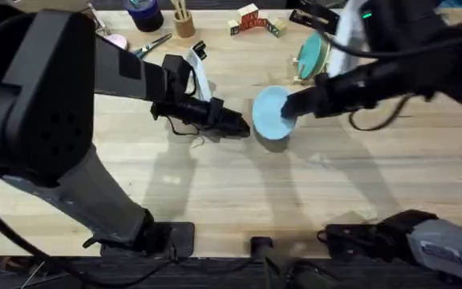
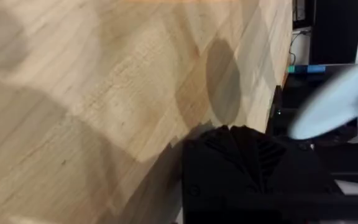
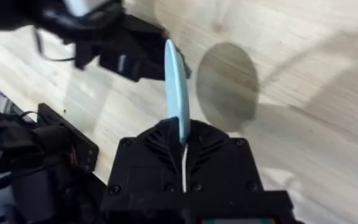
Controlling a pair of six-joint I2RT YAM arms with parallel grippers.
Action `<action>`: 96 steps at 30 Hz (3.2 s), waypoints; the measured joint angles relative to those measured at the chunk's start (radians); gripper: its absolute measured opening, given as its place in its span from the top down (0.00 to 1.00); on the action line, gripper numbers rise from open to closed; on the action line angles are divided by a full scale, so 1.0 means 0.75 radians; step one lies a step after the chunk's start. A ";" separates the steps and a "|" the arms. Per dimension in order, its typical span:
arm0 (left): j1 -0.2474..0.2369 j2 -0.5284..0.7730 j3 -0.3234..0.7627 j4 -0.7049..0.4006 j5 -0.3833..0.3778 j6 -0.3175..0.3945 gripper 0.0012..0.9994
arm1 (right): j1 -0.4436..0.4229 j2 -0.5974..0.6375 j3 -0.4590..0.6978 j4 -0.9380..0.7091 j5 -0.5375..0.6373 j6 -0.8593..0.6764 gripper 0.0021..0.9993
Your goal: Pick up the plates from the table one by one and place each into a slot on the dish rack.
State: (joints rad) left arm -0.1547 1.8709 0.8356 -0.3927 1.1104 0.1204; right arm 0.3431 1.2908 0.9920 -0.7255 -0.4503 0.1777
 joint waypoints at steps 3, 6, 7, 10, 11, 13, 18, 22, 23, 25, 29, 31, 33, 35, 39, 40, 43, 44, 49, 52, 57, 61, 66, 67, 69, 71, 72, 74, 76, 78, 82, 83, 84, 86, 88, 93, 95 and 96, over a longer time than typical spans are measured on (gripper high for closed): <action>0.001 0.000 0.000 -0.001 0.000 0.000 0.96 | 0.000 -0.126 0.012 -0.102 0.053 -0.005 0.97; 0.001 0.000 0.001 -0.001 0.000 0.000 0.96 | 0.000 -0.197 0.067 -0.237 0.129 -0.009 0.97; 0.001 0.000 0.001 -0.001 -0.001 -0.001 0.96 | 0.000 -0.208 0.091 -0.271 0.152 -0.010 0.97; 0.000 -0.006 0.003 -0.006 -0.012 -0.011 0.96 | 0.000 -0.236 0.186 -0.365 0.219 -0.019 0.97; 0.000 -0.017 0.003 -0.011 -0.034 -0.022 0.96 | 0.000 -0.241 0.219 -0.394 0.239 -0.021 0.97; 0.000 -0.056 0.003 -0.025 -0.102 -0.040 0.96 | 0.000 -0.247 0.285 -0.452 0.277 -0.029 0.97; 0.000 -0.244 0.005 -0.140 -0.271 -0.085 0.96 | 0.000 -0.247 0.414 -0.574 0.375 -0.034 0.97; 0.000 -0.441 0.035 -0.283 -0.426 -0.122 0.96 | 0.000 -0.247 0.504 -0.651 0.455 -0.038 0.97; -0.001 -0.486 0.046 -0.310 -0.463 -0.126 0.96 | 0.000 -0.247 0.522 -0.665 0.473 -0.039 0.97; -0.012 -0.591 0.084 -0.375 -0.561 -0.143 0.96 | 0.000 -0.247 0.558 -0.694 0.515 -0.039 0.97; -0.056 -0.751 0.182 -0.500 -0.734 -0.158 0.96 | 0.000 -0.247 0.610 -0.754 0.598 -0.039 0.97; -0.080 -0.812 0.243 -0.564 -0.816 -0.161 0.96 | 0.000 -0.247 0.628 -0.785 0.642 -0.039 0.97; -0.100 -0.859 0.307 -0.626 -0.896 -0.162 0.96 | 0.000 -0.247 0.642 -0.812 0.688 -0.037 0.97; -0.112 -0.892 0.370 -0.678 -0.967 -0.162 0.96 | 0.000 -0.247 0.649 -0.821 0.724 -0.033 0.97; -0.120 -0.921 0.495 -0.784 -1.091 -0.162 0.96 | 0.000 -0.247 0.650 -0.821 0.765 -0.028 0.97; -0.120 -0.923 0.519 -0.800 -1.114 -0.162 0.96 | -0.001 -0.247 0.652 -0.821 0.772 -0.027 0.97; -0.120 -0.923 0.565 -0.816 -1.157 -0.162 0.71 | -0.014 -0.241 0.657 -0.822 0.782 -0.019 0.97; -0.120 -0.923 0.574 -0.817 -1.164 -0.162 0.54 | -0.024 -0.236 0.660 -0.822 0.785 -0.017 0.97; -0.120 -0.923 0.580 -0.820 -1.198 -0.170 0.01 | -0.060 -0.204 0.663 -0.820 0.791 -0.008 0.97; -0.120 -0.923 0.580 -0.820 -1.208 -0.170 0.00 | -0.075 -0.198 0.663 -0.814 0.791 -0.007 0.97; -0.120 -0.923 0.580 -0.820 -1.223 -0.170 0.00 | -0.111 -0.189 0.684 -0.822 0.791 -0.007 0.97; -0.120 -0.923 0.580 -0.820 -1.227 -0.170 0.00 | -0.132 -0.148 0.757 -0.834 0.793 -0.009 0.97; -0.120 -0.923 0.580 -0.820 -1.227 -0.170 0.00 | -0.136 -0.050 0.894 -0.834 0.830 -0.021 0.97; -0.120 -0.923 0.580 -0.820 -1.227 -0.170 0.00 | -0.136 -0.029 0.921 -0.833 0.834 -0.028 0.97; -0.120 -0.923 0.580 -0.820 -1.228 -0.170 0.00 | -0.137 0.018 0.976 -0.833 0.845 -0.041 0.97; -0.120 -0.923 0.580 -0.821 -1.228 -0.170 0.00 | -0.140 0.070 1.029 -0.833 0.859 -0.053 0.97; -0.120 -0.923 0.580 -0.821 -1.228 -0.170 0.00 | -0.144 0.101 1.059 -0.831 0.866 -0.060 0.97; -0.120 -0.923 0.580 -0.822 -1.228 -0.170 0.00 | -0.157 0.158 1.107 -0.828 0.877 -0.065 0.97; -0.120 -0.923 0.580 -0.823 -1.228 -0.170 0.00 | -0.178 0.220 1.156 -0.827 0.886 -0.069 0.97; -0.120 -0.923 0.580 -0.823 -1.228 -0.170 0.00 | -0.198 0.280 1.197 -0.823 0.891 -0.070 0.97; -0.120 -0.923 0.580 -0.823 -1.228 -0.171 0.00 | -0.234 0.378 1.241 -0.786 0.890 -0.070 0.97; -0.120 -0.923 0.580 -0.823 -1.228 -0.170 0.00 | -0.241 0.397 1.245 -0.772 0.887 -0.070 0.97; -0.120 -0.923 0.580 -0.823 -1.228 -0.170 0.00 | -0.247 0.415 1.247 -0.759 0.881 -0.070 0.97; -0.120 -0.923 0.580 -0.823 -1.228 -0.170 0.00 | -0.256 0.445 1.249 -0.741 0.863 -0.070 0.97; -0.120 -0.923 0.580 -0.823 -1.228 -0.170 0.00 | -0.258 0.471 1.249 -0.735 0.845 -0.069 0.97; -0.120 -0.923 0.580 -0.823 -1.228 -0.170 0.00 | -0.258 0.525 1.249 -0.718 0.817 -0.036 0.97; -0.120 -0.923 0.580 -0.823 -1.228 -0.171 0.00 | -0.258 0.542 1.249 -0.705 0.814 -0.016 0.97; -0.120 -0.923 0.580 -0.823 -1.228 -0.171 0.00 | -0.258 0.550 1.249 -0.700 0.813 -0.005 0.97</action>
State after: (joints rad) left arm -0.2447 1.1790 1.2705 -1.0103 0.1894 -0.0078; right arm 0.1493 1.7031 1.9289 -1.2503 0.1596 0.1741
